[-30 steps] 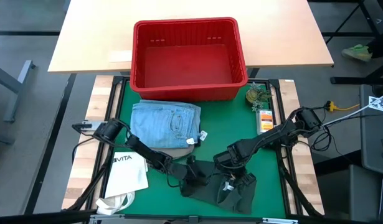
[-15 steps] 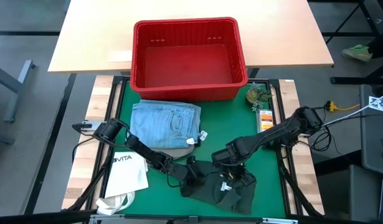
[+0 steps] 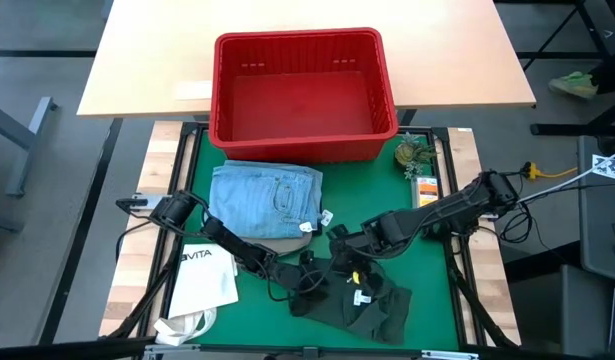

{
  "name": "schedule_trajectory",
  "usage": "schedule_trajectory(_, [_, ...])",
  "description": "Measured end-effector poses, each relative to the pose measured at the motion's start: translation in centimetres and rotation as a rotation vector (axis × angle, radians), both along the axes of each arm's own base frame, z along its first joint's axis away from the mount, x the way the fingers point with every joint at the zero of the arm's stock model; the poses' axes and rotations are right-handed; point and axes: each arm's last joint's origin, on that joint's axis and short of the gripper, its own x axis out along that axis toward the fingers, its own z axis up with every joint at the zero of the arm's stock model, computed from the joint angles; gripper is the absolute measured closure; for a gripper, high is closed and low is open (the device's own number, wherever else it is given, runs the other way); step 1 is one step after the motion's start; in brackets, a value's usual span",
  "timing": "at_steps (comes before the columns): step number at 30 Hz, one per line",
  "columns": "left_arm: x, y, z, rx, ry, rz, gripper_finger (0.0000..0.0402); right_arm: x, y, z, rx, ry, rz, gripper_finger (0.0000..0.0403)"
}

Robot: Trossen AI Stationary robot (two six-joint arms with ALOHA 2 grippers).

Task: Fold Laundry from Bin
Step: Fold the green polo shirt

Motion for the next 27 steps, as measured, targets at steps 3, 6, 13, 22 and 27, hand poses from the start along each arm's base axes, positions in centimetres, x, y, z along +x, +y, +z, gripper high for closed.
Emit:
schedule_trajectory(3, [0.0, 0.0, 0.0, 0.000, -0.001, 0.000, 0.0243, 0.5, 0.3, -0.8, 0.049, -0.033, 0.050, 0.0242])
schedule_trajectory(6, [0.0, 0.0, 0.0, -0.003, -0.005, 0.000, 0.0243, 0.8, 0.6, -1.7, 0.103, -0.037, 0.106, 0.0242])
schedule_trajectory(13, [0.1, 0.0, 0.1, -0.005, -0.025, 0.013, 0.0243, 0.3, 1.8, -3.8, 0.084, -0.017, 0.241, 0.0242])
schedule_trajectory(22, [0.1, 0.0, 0.2, -0.005, -0.032, 0.019, 0.0243, 1.1, 4.1, -5.7, 0.070, -0.061, 0.328, 0.0242])
schedule_trajectory(27, [0.1, 0.0, 0.2, -0.008, -0.038, 0.018, 0.0243, 1.6, 4.7, -8.4, 0.034, 0.011, 0.361, 0.0242])
